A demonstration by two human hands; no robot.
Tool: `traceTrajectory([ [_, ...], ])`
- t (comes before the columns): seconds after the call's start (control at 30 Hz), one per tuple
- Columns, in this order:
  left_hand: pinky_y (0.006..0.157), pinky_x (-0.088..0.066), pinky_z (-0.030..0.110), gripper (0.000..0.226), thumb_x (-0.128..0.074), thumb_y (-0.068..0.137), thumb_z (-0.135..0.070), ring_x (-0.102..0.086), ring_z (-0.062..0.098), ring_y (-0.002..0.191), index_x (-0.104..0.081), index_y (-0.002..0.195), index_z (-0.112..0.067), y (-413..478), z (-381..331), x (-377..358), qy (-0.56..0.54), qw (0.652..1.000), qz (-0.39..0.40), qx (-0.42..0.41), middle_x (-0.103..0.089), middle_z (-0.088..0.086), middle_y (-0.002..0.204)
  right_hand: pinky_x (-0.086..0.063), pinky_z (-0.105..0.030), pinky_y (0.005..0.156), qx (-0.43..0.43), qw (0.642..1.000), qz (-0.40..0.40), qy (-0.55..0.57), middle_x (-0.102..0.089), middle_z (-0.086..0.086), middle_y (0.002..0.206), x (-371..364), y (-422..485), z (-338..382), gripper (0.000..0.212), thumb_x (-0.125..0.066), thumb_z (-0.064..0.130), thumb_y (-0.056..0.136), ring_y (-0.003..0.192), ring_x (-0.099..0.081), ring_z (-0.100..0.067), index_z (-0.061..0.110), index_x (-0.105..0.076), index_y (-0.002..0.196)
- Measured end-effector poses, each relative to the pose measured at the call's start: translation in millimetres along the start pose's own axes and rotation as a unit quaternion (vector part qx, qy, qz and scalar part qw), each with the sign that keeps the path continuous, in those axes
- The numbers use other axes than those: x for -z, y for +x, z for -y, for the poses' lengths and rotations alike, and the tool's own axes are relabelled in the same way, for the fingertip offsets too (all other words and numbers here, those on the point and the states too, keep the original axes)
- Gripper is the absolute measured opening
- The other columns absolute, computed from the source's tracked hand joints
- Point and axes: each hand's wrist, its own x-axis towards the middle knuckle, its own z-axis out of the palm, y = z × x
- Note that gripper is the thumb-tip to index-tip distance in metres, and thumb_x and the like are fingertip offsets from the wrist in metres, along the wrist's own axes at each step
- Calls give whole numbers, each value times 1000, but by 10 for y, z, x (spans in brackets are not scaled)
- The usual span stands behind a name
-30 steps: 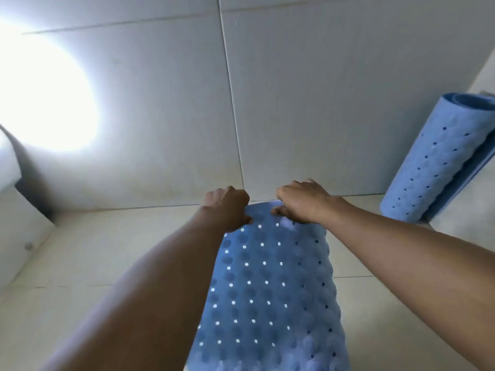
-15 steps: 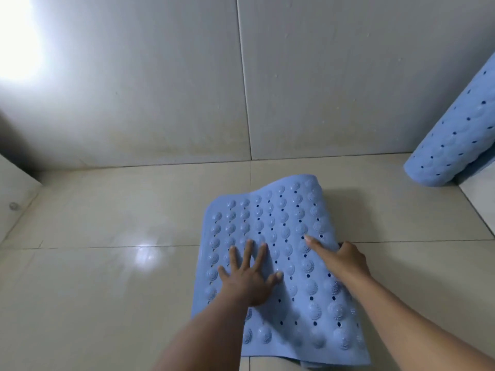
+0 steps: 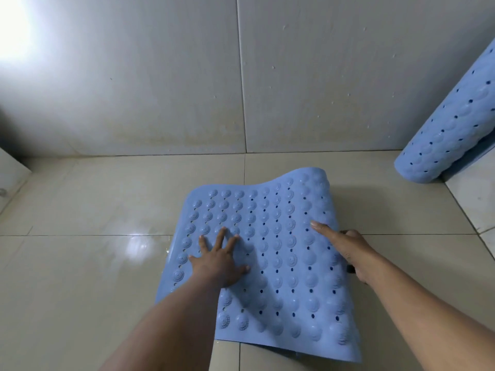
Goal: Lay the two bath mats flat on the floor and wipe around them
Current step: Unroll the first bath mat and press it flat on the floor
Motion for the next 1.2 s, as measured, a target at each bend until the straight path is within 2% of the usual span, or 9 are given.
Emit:
traceTrajectory([
  [0.1, 110, -27, 68, 91, -54, 82, -73, 9, 48, 151, -7, 154, -43, -53, 101, 13, -13, 999, -10, 45, 15, -16, 165, -39, -26, 56, 9, 1000, -26, 0, -73, -4, 98, 79, -25, 9, 50, -78, 53, 77, 75, -64, -15, 9, -70, 100],
  [0.2, 113, -18, 69, 86, -50, 84, -66, 10, 51, 149, -12, 153, -32, -127, 70, -3, -2, 997, -44, 66, 10, -7, 166, -40, -27, 57, 0, 1000, -27, -7, -73, -6, 101, 140, 32, -47, 42, -74, 46, 83, 77, -63, -17, 8, -69, 101],
  [0.33, 114, -12, 72, 82, -39, 89, -70, 19, 39, 152, -4, 156, -39, -213, -171, -150, 3, 996, -76, -43, 21, -7, 167, -52, -32, 68, -34, 999, 0, -3, -76, -6, 98, 179, 45, -67, 44, -80, 45, 77, 88, -71, -25, 12, -72, 106],
  [0.5, 106, -15, 81, 91, -39, 78, -90, 29, 37, 149, 7, 150, -57, -285, -289, -311, 18, 998, -16, -55, 28, -17, 163, -62, -44, 74, 0, 992, -122, -39, -72, -11, 103, 270, 188, -59, 101, -94, 56, 32, 83, -74, -29, 7, -58, 113],
  [0.6, 104, -20, 82, 94, -38, 75, -92, 27, 37, 150, 10, 149, -59, -283, -284, -314, 26, 999, -19, -40, 28, -18, 163, -58, -41, 81, 13, 977, -190, -93, -68, -8, 103, 367, 124, 7, 78, -87, 55, 52, 91, -68, -30, 9, -58, 109],
  [0.83, 101, -30, 80, 95, -39, 77, -90, 25, 40, 150, 11, 150, -57, -311, -320, -332, 21, 999, -23, -24, 26, -17, 164, -60, -50, 84, -10, 991, -105, -88, -76, -14, 94, 566, 147, -121, 42, -82, 38, 72, 81, -74, -32, 8, -70, 99],
  [0.93, 99, -34, 79, 94, -40, 78, -89, 24, 41, 149, 10, 150, -56, -335, -291, -343, 13, 1000, -21, -20, 25, -16, 164, -60, -46, 76, -2, 991, -90, -97, -75, -16, 95, 652, 163, -86, 47, -87, 32, 71, 82, -74, -32, 4, -66, 102],
  [1.07, 93, -42, 75, 95, -41, 78, -88, 25, 43, 149, 11, 151, -55, -356, -266, -349, 4, 1000, -15, -3, 24, -14, 165, -50, -41, 83, 43, 958, -247, -137, -54, -8, 113, 716, 135, -22, 76, -88, 33, 69, 96, -57, -29, 7, -40, 122],
  [1.2, 98, -43, 71, 99, -38, 75, -92, 25, 43, 148, 14, 150, -56, -319, -203, -393, 6, 1000, -14, -2, 25, -15, 165, -41, -51, 97, 127, 896, -353, -238, -54, -16, 130, 692, 93, -130, 62, -78, 33, 78, 121, -51, -39, 12, -41, 123],
])
